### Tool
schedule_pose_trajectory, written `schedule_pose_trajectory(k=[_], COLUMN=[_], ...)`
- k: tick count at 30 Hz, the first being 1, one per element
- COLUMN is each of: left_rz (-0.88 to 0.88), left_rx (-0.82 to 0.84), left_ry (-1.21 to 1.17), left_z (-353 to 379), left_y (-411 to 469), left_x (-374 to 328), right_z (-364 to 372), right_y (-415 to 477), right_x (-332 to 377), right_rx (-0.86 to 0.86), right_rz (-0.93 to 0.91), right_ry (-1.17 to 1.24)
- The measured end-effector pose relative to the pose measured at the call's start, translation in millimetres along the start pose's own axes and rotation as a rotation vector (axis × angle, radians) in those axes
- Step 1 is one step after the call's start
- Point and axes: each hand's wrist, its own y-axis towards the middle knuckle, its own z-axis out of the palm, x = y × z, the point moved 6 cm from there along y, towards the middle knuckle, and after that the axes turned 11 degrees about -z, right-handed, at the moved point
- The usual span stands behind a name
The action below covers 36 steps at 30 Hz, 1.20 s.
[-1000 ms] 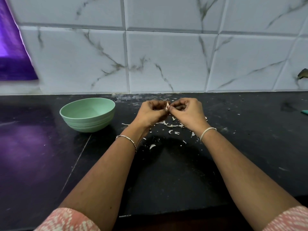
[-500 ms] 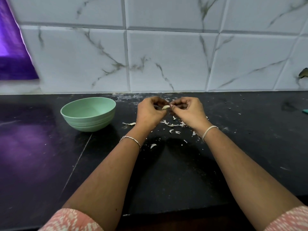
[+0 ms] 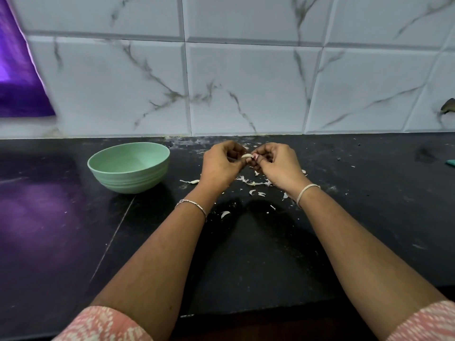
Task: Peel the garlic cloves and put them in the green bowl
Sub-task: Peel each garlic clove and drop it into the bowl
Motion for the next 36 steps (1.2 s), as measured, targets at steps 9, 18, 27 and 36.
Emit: schedule_pose_trajectory(k=[9, 18, 27, 36], left_rz=[-0.082, -0.125, -0.112, -0.115], left_rx=[0.145, 0.175, 0.192, 0.257], left_ry=[-0.230, -0.237, -0.252, -0.312], left_z=[3.7, 6.8, 5.7, 6.8], left_y=[4.4, 10.5, 8.3, 3.8], left_x=[10.3, 16.4, 13.5, 10.1], right_z=[0.0, -0.2, -6.2, -1.2], right_y=[-0.3, -1.1, -1.6, -6.6], right_x=[-0.6, -3.4, -4.0, -5.5], right_rx=[-0.019, -0.019, 0.000, 0.002], right_rz=[0.018, 0.052, 0.074, 0.176], right_ry=[0.012, 0.112, 0.086, 0.329])
